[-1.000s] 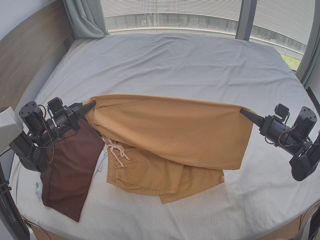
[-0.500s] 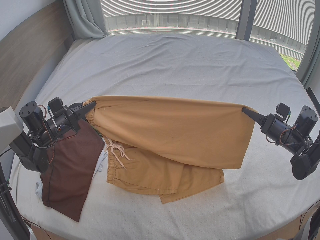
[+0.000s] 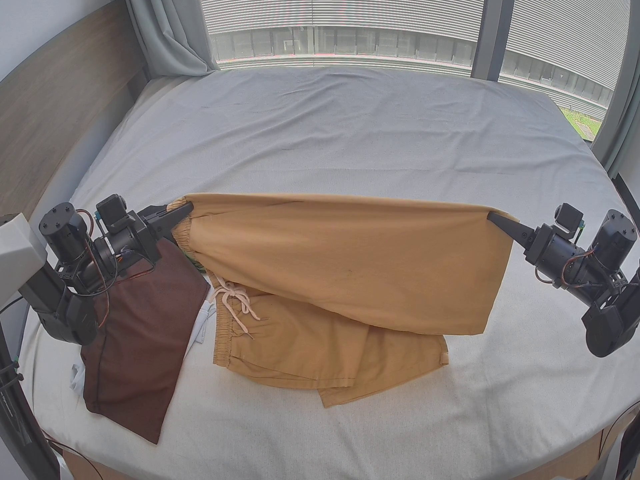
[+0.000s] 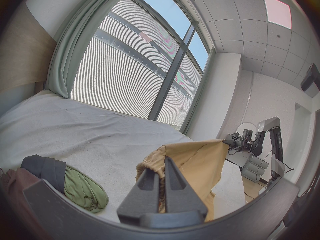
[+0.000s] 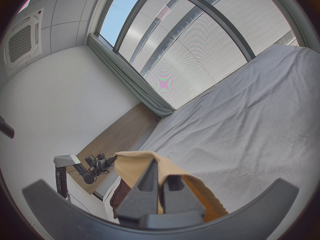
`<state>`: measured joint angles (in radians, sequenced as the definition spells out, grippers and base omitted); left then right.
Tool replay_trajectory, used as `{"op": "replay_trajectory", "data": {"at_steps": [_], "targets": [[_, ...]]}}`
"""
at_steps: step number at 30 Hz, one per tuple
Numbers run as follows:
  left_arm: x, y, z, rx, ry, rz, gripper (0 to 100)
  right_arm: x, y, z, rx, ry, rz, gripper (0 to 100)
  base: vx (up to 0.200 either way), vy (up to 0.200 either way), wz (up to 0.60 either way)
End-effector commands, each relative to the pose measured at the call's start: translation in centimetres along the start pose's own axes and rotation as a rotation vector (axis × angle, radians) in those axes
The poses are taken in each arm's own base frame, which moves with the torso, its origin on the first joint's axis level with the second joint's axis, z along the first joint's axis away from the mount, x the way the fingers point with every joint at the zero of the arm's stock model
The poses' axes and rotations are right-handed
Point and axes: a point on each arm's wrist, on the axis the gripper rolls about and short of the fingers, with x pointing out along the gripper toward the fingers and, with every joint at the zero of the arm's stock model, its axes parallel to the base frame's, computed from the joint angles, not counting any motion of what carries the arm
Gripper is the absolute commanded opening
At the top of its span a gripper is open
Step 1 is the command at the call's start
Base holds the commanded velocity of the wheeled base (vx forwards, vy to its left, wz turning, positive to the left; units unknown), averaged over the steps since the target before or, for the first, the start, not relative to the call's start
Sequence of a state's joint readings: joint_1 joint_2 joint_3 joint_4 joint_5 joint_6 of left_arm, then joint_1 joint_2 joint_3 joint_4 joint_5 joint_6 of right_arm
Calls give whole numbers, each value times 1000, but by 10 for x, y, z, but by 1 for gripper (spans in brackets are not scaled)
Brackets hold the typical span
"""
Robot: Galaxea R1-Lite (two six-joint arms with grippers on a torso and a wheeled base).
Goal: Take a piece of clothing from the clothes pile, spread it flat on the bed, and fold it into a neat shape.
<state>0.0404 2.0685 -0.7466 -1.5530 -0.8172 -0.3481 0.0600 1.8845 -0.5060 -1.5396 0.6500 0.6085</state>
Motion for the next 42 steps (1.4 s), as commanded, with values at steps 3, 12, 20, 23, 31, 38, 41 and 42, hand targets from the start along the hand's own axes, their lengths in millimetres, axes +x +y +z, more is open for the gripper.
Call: {"op": "replay_trajectory", "data": {"at_steps": [3,12,20,23,31,38,41,42], "targets": [[0,0,-1,-1,0,2,0,1,0,-1,1,4,-1,0,0,0,0],[2,-1,-2,-2,1,-2,0,9,4,1,-15,-3,30,0,0,0,0],[14,8,-5,-23,-29,33,0,30,-12,9,-48,-40,43,0,0,0,0],[25,11,-8,-28,-53,60,0,38,-22,8,-49,-43,41,0,0,0,0],[41,17,-21,-68,-70,95,0,56,-41,9,-63,-61,48,0,0,0,0],[49,28,-27,-75,-91,113,0,69,-54,6,-67,-65,50,0,0,0,0],[52,32,-31,-78,-94,123,0,73,-61,4,-67,-65,49,0,0,0,0],[53,33,-32,-80,-94,125,0,75,-62,4,-69,-68,49,0,0,0,0]]}}
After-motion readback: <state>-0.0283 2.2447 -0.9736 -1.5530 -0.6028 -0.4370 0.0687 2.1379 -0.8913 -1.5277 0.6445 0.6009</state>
